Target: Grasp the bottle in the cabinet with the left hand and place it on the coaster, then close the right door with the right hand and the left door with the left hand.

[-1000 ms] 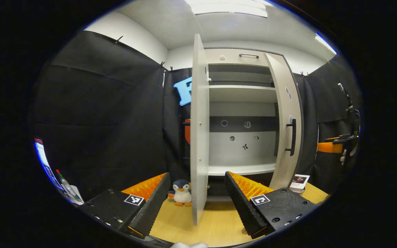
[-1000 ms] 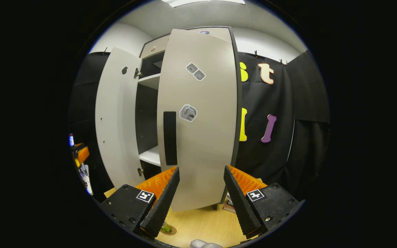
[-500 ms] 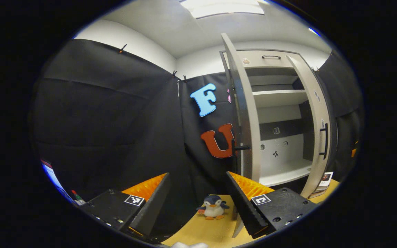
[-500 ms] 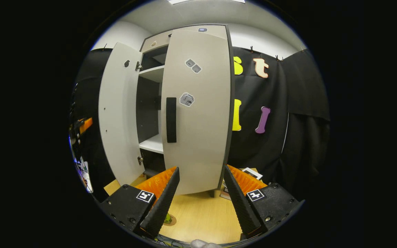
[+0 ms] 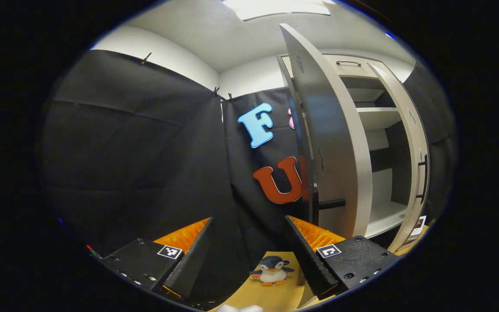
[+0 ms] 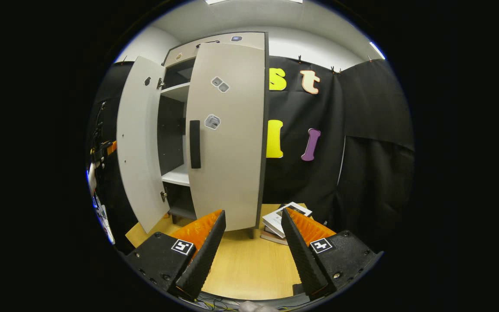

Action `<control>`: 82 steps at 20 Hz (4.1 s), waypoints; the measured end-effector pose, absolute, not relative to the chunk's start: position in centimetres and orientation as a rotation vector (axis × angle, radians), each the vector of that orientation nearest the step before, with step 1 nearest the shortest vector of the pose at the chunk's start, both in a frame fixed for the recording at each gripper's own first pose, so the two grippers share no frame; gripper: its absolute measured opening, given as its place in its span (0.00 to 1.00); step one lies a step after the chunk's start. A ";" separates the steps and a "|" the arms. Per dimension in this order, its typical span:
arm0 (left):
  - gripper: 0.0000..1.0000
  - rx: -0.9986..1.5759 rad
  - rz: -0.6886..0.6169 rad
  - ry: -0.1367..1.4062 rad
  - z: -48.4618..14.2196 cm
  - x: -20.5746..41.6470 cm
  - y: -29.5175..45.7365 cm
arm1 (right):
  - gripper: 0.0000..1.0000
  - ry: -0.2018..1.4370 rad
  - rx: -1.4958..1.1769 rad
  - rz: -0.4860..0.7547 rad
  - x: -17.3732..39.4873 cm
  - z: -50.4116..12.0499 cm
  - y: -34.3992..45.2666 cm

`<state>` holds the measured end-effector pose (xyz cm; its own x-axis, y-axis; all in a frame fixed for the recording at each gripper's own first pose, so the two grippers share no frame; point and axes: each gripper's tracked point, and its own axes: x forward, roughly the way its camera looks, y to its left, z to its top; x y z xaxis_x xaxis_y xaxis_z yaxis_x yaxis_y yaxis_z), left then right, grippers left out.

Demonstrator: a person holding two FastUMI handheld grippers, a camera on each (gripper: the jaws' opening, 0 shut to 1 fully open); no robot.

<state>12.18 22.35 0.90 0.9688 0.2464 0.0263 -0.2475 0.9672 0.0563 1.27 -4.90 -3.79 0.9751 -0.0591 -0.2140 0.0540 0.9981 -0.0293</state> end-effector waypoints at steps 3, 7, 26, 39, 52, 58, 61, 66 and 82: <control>0.86 0.058 0.261 -0.036 1.1 12.0 22.0 | 0.80 0.226 -0.012 -0.061 0.4 -4.1 -5.4; 0.86 0.064 0.251 -0.019 1.0 11.9 21.6 | 0.80 0.222 -0.002 -0.055 0.1 -4.3 -6.4; 0.95 0.066 0.025 0.033 0.5 13.7 4.8 | 0.80 0.220 0.008 -0.009 0.2 -3.5 -11.8; 0.96 0.030 -0.034 0.029 1.1 10.2 3.7 | 0.80 0.176 0.011 0.019 0.4 -1.7 -8.0; 0.96 -0.002 0.030 0.112 -3.4 -0.3 4.5 | 0.80 0.144 0.037 -0.004 1.0 -1.8 -5.4; 0.96 -0.020 0.012 0.128 -5.1 -2.0 1.9 | 0.80 0.149 0.025 0.010 0.8 -2.9 -2.3; 0.96 -0.032 -0.020 0.127 -5.1 -1.7 1.0 | 0.80 0.127 0.023 0.013 0.7 -2.3 -1.3; 0.96 -0.032 -0.050 0.118 -4.8 -0.9 0.4 | 0.80 0.102 0.015 -0.007 0.4 -2.0 -1.4; 0.96 -0.035 -0.114 0.118 -5.3 0.6 -0.3 | 0.80 0.082 -0.007 -0.014 0.4 -2.2 0.3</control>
